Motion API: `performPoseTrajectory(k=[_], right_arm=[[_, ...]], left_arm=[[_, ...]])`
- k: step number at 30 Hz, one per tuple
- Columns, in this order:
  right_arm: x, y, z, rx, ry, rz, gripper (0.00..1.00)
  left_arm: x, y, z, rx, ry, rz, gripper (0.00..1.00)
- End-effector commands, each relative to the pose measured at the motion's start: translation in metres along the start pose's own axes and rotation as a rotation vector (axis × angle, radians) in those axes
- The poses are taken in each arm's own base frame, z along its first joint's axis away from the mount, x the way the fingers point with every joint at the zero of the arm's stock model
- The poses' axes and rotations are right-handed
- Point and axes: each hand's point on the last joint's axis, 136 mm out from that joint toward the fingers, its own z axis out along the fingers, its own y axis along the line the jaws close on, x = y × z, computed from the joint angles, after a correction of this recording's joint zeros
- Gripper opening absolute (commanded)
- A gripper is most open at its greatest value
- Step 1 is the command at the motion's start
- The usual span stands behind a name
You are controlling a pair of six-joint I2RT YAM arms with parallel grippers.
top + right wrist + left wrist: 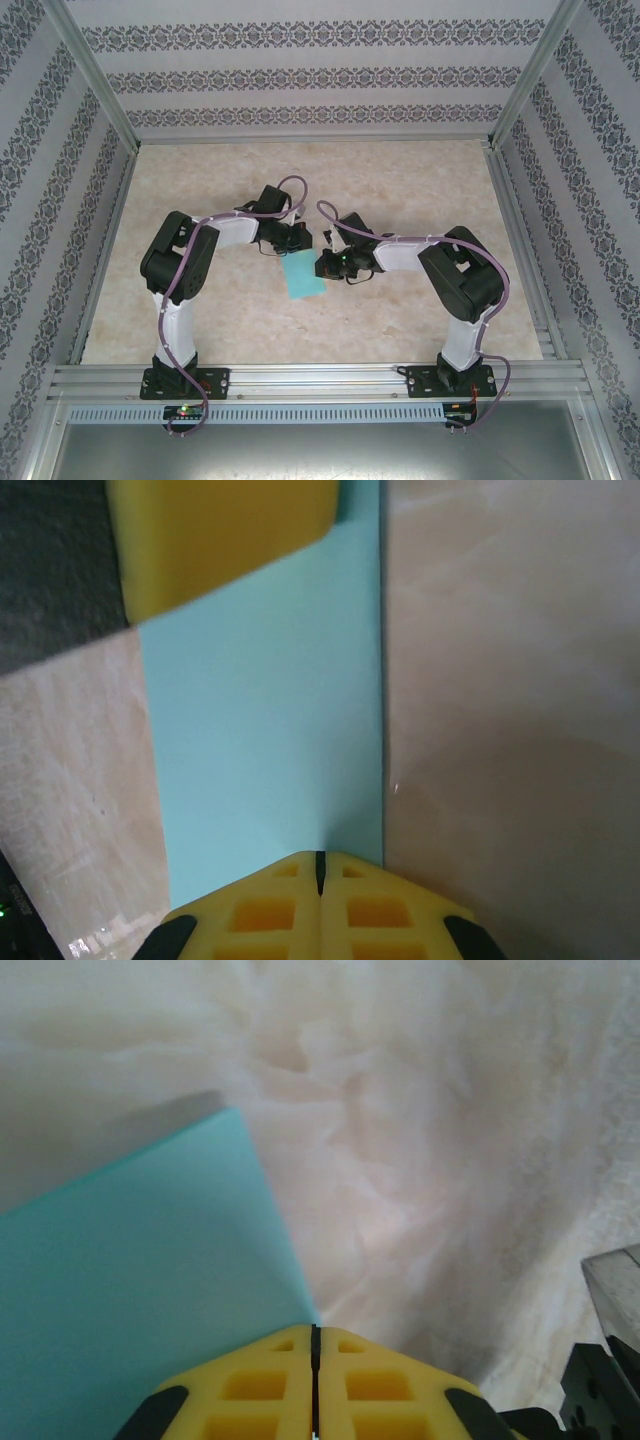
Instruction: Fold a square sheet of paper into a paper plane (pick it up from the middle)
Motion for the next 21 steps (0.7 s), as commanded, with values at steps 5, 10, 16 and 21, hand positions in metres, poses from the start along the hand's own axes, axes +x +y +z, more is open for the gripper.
performPoseTrajectory(k=[5,10,16,21], right_arm=[[0.018,-0.026,0.011,0.077,0.038,0.048,0.00],[0.022,-0.028,0.010,0.080,0.046,0.055,0.00],[0.033,-0.032,0.009,0.082,0.069,0.067,0.00],[0.048,-0.039,0.006,0.091,0.104,0.085,0.00]], left_arm=[[0.002,-0.014,0.008,0.037,-0.005,0.035,0.13],[0.005,0.006,0.011,-0.051,0.004,0.038,0.10],[0.007,0.025,0.015,-0.103,0.014,0.029,0.09],[-0.001,0.034,0.012,-0.136,-0.006,0.022,0.08]])
